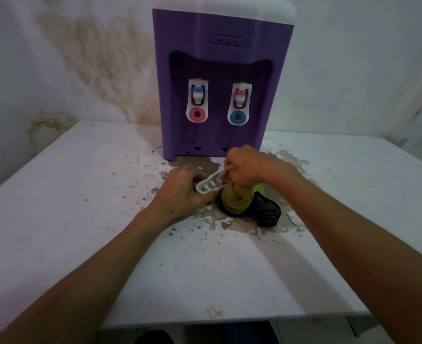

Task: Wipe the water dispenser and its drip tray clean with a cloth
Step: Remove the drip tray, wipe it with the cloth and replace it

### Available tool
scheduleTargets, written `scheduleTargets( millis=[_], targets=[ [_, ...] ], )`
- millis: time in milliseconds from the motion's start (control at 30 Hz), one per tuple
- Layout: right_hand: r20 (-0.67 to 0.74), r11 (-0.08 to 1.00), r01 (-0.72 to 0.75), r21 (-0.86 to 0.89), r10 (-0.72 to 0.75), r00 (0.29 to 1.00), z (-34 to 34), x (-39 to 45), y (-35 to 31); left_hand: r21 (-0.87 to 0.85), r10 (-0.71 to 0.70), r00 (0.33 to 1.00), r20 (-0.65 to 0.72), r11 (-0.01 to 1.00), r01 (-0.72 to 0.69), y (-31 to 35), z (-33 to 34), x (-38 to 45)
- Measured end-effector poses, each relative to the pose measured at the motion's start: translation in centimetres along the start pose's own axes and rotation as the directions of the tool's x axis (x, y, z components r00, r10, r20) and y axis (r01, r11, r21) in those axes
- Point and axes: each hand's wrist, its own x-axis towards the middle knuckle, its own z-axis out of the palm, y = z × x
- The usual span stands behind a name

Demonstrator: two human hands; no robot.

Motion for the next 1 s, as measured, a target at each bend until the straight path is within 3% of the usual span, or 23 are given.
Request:
scheduleTargets(
  millis=[200,400,533,667,833,1000],
  targets=[
    [-0.204,0.998,-0.047,0.044,0.055,0.978,-1.3,-1.2,3.5,-0.008,-0.111,0.993,0.035,0.994,0.111,0.5,-0.1,0.4],
    [-0.213,0.995,0.085,0.046,-0.073,0.974,0.5,-1.3,2.6,-0.012,-0.039,0.999,0.023,0.999,0.039,1.5,0.3,1.8],
    [-0.215,0.996,0.087,-0.009,-0.087,0.973,1.2,-0.6,2.2,-0.016,0.024,0.992,0.122,1.0,-0.022,0.8,0.5,3.8],
    [-0.141,0.991,0.132,-0.039,-0.136,0.981,0.7,-0.4,1.8,-0.13,-0.034,0.989,0.141,0.99,0.053,-0.3,0.6,3.6],
    [-0.079,0.989,0.137,0.052,-0.133,0.988,0.5,0.6,2.4,-0.11,-0.031,0.994,0.105,0.993,0.043,-0.3,1.1,3.7],
    [-0.153,0.991,0.102,0.09,-0.087,0.984,1.7,1.7,2.3,-0.094,-0.035,0.996,0.086,0.995,0.043,0.0,1.4,3.4]
  ],
)
